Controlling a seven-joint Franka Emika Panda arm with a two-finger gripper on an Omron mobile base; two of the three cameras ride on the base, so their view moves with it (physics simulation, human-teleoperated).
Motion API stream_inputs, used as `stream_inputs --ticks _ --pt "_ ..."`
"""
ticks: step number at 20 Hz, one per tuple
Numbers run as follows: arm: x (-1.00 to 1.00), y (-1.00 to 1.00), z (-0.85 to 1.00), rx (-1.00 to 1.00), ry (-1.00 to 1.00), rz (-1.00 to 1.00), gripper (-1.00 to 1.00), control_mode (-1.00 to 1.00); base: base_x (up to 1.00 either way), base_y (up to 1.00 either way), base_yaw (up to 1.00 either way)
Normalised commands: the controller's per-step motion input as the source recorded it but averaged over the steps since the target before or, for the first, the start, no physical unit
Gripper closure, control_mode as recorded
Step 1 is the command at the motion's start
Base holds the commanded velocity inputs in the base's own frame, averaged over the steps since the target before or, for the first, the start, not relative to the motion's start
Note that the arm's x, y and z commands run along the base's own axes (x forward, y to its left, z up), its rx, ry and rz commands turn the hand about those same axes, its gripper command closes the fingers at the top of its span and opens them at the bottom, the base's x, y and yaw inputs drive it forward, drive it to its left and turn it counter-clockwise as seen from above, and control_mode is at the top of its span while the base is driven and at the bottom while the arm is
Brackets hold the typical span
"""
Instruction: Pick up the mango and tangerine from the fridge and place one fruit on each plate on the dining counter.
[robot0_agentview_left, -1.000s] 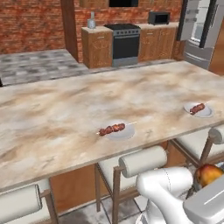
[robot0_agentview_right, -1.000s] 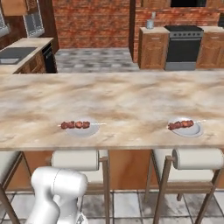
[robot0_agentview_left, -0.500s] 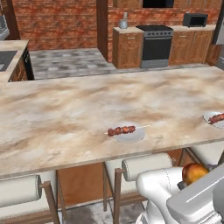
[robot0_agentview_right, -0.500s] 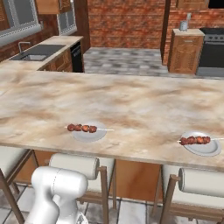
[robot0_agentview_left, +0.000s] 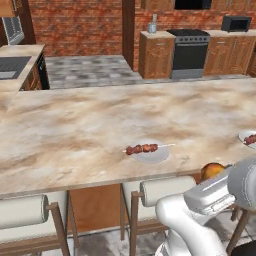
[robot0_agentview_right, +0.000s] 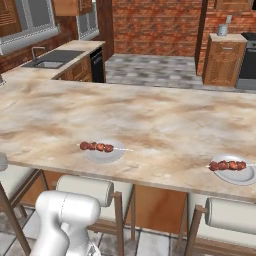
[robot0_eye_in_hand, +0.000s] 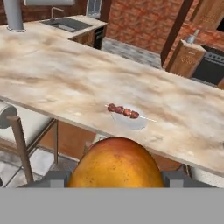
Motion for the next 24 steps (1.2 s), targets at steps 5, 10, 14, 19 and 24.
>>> stream_inputs --ticks 5,10,14,19,24 --pt "1.00 -0.01 0.09 0.00 0.29 -0.16 1.00 -1.00 0.00 0.00 0.00" --pt "0.97 -0.25 -0.02 0.05 0.35 -0.01 1.00 -1.00 0.00 0.00 0.00" --pt "0.90 -0.33 -0.17 0.05 0.26 0.00 1.00 -1.00 0.00 0.00 0.00" --pt "0.74 -0.31 -0.33 0.03 0.24 0.00 1.00 -1.00 0.00 0.00 0.00" --pt "0.74 -0.31 -0.45 0.00 0.26 0.00 1.00 -1.00 0.00 0.00 0.00"
